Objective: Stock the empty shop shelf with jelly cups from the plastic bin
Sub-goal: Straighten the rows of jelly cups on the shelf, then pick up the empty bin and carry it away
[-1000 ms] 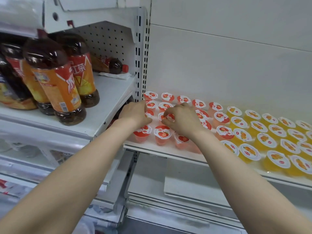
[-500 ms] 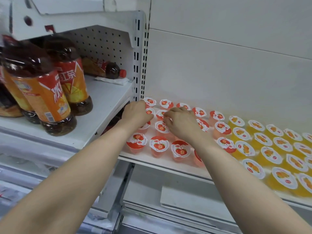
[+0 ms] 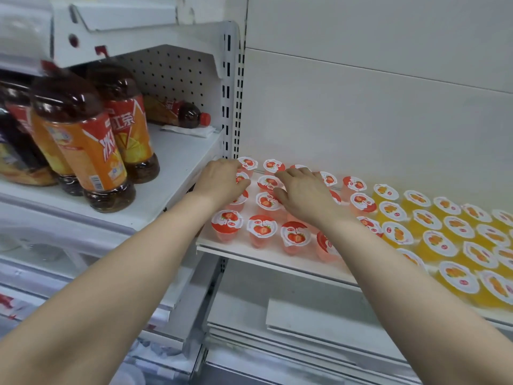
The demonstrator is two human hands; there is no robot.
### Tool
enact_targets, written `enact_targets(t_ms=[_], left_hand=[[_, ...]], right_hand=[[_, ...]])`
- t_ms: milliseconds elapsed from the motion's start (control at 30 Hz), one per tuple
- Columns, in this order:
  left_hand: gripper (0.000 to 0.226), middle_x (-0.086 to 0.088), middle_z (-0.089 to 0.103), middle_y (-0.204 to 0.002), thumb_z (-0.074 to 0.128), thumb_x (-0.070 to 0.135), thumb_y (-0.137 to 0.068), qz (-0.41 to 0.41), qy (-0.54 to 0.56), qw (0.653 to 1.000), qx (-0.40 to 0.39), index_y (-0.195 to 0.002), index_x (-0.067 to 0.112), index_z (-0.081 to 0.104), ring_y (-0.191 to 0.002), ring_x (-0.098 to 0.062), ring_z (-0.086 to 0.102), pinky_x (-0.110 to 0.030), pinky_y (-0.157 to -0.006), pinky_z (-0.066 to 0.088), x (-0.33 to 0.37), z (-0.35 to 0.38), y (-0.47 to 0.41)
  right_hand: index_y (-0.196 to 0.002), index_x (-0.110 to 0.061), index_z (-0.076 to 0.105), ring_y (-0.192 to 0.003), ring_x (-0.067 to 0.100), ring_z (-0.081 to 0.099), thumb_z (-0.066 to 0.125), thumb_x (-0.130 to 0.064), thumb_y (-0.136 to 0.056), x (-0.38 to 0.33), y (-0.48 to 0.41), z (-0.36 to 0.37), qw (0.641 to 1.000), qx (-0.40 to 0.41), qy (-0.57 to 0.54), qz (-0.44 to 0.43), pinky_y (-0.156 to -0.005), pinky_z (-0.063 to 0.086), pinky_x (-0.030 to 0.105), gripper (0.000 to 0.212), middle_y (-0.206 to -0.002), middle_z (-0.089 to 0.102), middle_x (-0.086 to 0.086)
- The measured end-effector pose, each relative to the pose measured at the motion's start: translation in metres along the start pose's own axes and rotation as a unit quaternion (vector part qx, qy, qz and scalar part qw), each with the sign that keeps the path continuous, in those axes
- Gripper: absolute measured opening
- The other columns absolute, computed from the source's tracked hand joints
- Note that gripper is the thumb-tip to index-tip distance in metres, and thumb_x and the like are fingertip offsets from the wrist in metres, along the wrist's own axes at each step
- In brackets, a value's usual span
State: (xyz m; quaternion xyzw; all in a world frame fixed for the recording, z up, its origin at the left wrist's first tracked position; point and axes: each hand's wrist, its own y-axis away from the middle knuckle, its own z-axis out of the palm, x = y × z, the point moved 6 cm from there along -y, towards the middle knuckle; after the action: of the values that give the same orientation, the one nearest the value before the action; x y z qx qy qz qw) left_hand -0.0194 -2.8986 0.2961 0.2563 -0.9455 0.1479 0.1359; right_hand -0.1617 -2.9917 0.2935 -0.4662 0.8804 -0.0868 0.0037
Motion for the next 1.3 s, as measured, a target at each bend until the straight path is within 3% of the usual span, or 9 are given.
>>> enact_targets(t_ms=[200,433,600,700,767,967,1133,1300], left_hand=[[0.049,-0.004,0.052,-0.138,0.053,0.043,-0.095,0.152,-0.037,0.988,0.01,-0.138,0.02,0.05,-0.128,-0.025,0.043,-0.036,-0.105,0.035,0.027,-0.022,0.039],[0.054,-0.008,0.057,-0.13,0.048,0.047,-0.094,0.334,-0.07,0.939,0.046,-0.138,0.016,0.048,-0.122,-0.028,0.048,-0.044,-0.103,0.04,0.05,-0.057,0.122],[0.049,-0.01,0.06,-0.126,0.056,0.044,-0.091,0.406,-0.086,0.906,0.08,-0.128,0.011,0.058,-0.117,-0.031,0.052,-0.044,-0.103,0.04,0.044,-0.082,0.174],[0.051,-0.01,0.063,-0.118,0.046,0.046,-0.089,0.434,-0.077,0.893,0.096,-0.121,0.01,0.062,-0.112,-0.032,0.056,-0.046,-0.1,0.043,0.037,-0.098,0.206],[0.053,-0.011,0.065,-0.115,0.042,0.046,-0.088,0.447,-0.077,0.885,0.105,-0.119,0.009,0.064,-0.11,-0.033,0.057,-0.044,-0.099,0.045,0.031,-0.107,0.226],[0.046,-0.015,0.063,-0.117,0.063,0.035,-0.087,0.455,-0.094,0.874,0.142,-0.124,0.007,0.061,-0.111,-0.036,0.055,-0.047,-0.098,0.045,0.005,-0.139,0.284],[0.047,-0.009,0.062,-0.119,0.056,0.043,-0.09,0.404,-0.092,0.896,0.158,-0.126,0.012,0.059,-0.109,-0.03,0.054,-0.043,-0.097,0.042,-0.035,-0.155,0.338],[0.045,-0.008,0.064,-0.118,0.052,0.044,-0.091,0.292,-0.066,0.94,0.166,-0.123,0.014,0.061,-0.107,-0.031,0.056,-0.044,-0.096,0.043,-0.103,-0.146,0.393]], right_hand=[[-0.147,-0.018,0.036,-0.13,0.032,0.043,0.039,-0.04,-0.101,0.003,0.047,-0.032,0.998,0.002,0.047,0.029,-0.104,0.034,0.043,0.052,-0.146,0.046,0.007],[-0.142,-0.017,0.043,-0.122,0.035,0.05,0.043,-0.044,-0.098,-0.034,0.135,-0.07,0.991,0.04,0.109,0.068,-0.099,0.036,0.046,0.051,-0.134,0.054,0.011],[-0.141,-0.016,0.045,-0.123,0.035,0.049,0.043,-0.044,-0.098,-0.074,0.189,-0.092,0.987,0.065,0.123,0.079,-0.101,0.035,0.046,0.051,-0.136,0.054,0.011],[-0.139,-0.014,0.047,-0.122,0.036,0.05,0.045,-0.044,-0.098,-0.098,0.215,-0.103,0.985,0.08,0.135,0.072,-0.101,0.035,0.046,0.051,-0.133,0.056,0.012],[-0.139,-0.013,0.048,-0.122,0.036,0.05,0.048,-0.043,-0.097,-0.113,0.232,-0.111,0.985,0.086,0.132,0.065,-0.101,0.036,0.047,0.051,-0.132,0.056,0.012],[-0.139,-0.013,0.047,-0.119,0.038,0.052,0.054,-0.042,-0.093,-0.154,0.276,-0.131,0.985,0.099,0.139,0.019,-0.097,0.041,0.049,0.055,-0.13,0.057,0.013],[-0.136,-0.012,0.05,-0.114,0.038,0.054,0.06,-0.041,-0.091,-0.19,0.306,-0.135,0.982,0.123,0.14,-0.026,-0.093,0.041,0.047,0.054,-0.128,0.058,0.013],[-0.135,-0.012,0.051,-0.111,0.039,0.054,0.06,-0.038,-0.091,-0.236,0.319,-0.109,0.983,0.123,0.104,-0.085,-0.09,0.041,0.048,0.052,-0.126,0.059,0.014]])
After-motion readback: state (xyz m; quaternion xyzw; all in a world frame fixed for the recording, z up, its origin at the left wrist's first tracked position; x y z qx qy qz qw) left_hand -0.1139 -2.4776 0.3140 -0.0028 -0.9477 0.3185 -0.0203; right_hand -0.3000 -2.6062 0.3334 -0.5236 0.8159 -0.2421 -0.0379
